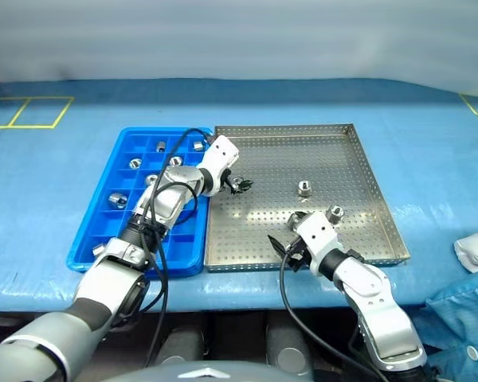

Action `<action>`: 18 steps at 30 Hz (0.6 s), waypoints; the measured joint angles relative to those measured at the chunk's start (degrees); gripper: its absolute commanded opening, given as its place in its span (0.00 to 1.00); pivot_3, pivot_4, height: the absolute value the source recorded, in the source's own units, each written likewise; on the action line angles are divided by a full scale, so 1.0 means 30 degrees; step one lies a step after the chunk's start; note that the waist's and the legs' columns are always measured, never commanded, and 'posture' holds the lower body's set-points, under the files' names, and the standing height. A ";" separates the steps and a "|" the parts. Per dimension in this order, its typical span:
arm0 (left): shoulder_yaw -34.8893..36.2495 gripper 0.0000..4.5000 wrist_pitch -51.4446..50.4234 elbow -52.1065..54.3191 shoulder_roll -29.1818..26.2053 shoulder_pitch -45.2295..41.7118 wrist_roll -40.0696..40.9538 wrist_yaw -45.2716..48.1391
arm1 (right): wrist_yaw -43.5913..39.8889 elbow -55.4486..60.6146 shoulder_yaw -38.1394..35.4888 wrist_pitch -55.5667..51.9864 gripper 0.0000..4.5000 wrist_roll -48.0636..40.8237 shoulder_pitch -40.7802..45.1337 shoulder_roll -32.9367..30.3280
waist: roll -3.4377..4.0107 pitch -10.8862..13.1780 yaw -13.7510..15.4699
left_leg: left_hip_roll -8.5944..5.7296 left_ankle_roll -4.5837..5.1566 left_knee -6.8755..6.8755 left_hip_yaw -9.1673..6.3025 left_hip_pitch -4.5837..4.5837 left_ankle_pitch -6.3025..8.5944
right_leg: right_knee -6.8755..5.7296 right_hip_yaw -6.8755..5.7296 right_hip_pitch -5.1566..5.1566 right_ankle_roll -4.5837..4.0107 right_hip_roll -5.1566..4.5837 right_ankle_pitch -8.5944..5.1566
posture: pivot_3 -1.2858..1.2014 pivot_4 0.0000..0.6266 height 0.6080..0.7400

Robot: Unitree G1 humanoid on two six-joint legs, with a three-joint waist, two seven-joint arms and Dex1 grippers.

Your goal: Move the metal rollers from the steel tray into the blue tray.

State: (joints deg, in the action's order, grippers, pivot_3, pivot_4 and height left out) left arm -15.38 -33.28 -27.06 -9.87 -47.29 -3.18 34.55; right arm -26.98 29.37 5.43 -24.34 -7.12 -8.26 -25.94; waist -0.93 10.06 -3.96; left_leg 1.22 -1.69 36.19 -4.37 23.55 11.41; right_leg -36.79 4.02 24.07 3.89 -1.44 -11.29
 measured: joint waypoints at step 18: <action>-0.2131 0.58 0.1388 -0.5085 0.0369 -0.2356 -0.1909 0.0732 | 0.0374 -0.0711 0.0122 0.0915 1.00 0.0415 0.0038 0.0590 | 0.0000 0.0000 -0.0215 | 0.0002 0.0001 0.0002 0.0004 0.0000 0.0000 | -0.0009 0.0007 0.0007 -0.0002 0.0005 -0.0002 | 0.48 0.24 1.00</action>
State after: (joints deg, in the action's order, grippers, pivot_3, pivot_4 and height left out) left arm -21.77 -29.12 -42.31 -8.76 -54.36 -8.91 36.75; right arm -25.86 27.24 5.80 -21.59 -5.88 -8.15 -24.17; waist -0.93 10.06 -4.60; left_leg 1.22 -1.69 36.19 -4.36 23.55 11.41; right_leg -36.82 4.04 24.09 3.88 -1.43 -11.29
